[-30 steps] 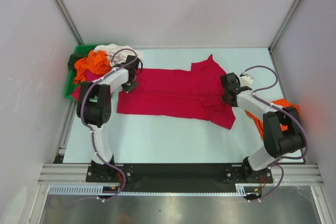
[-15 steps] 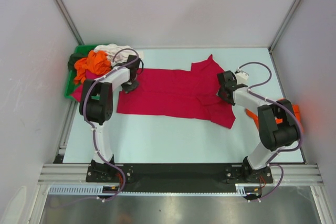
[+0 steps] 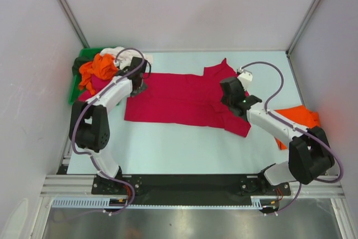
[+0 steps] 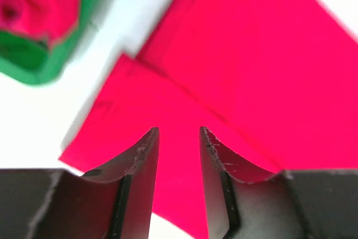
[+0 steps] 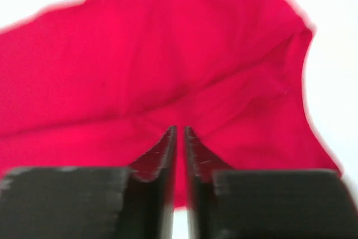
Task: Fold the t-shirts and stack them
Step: Fold the flattened tshirt in 1/3 of the way
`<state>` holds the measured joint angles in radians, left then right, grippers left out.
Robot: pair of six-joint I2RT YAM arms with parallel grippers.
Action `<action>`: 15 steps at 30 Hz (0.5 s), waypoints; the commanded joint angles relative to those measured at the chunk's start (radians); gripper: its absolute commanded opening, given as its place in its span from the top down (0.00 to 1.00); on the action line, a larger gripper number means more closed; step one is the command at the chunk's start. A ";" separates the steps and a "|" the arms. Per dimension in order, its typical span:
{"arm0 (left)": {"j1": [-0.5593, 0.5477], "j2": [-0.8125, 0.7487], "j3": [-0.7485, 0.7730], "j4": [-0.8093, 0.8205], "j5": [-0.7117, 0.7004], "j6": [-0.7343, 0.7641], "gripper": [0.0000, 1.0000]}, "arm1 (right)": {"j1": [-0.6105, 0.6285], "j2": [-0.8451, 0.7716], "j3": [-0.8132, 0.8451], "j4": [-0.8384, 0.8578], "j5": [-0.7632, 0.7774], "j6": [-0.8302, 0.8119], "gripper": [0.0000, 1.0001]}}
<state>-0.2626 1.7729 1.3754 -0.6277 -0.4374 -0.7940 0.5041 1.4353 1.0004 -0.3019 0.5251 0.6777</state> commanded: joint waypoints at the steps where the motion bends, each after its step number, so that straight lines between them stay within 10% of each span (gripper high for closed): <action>1: -0.058 -0.026 -0.110 0.045 0.045 -0.011 0.62 | 0.047 -0.013 -0.089 0.017 -0.054 0.037 0.92; 15: -0.089 0.072 -0.139 0.097 0.152 0.004 0.64 | 0.083 0.161 -0.077 0.058 -0.125 0.079 1.00</action>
<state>-0.3511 1.7931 1.1919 -0.5461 -0.3233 -0.7925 0.5747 1.5536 0.8970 -0.2779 0.4271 0.7273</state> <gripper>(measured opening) 0.363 0.009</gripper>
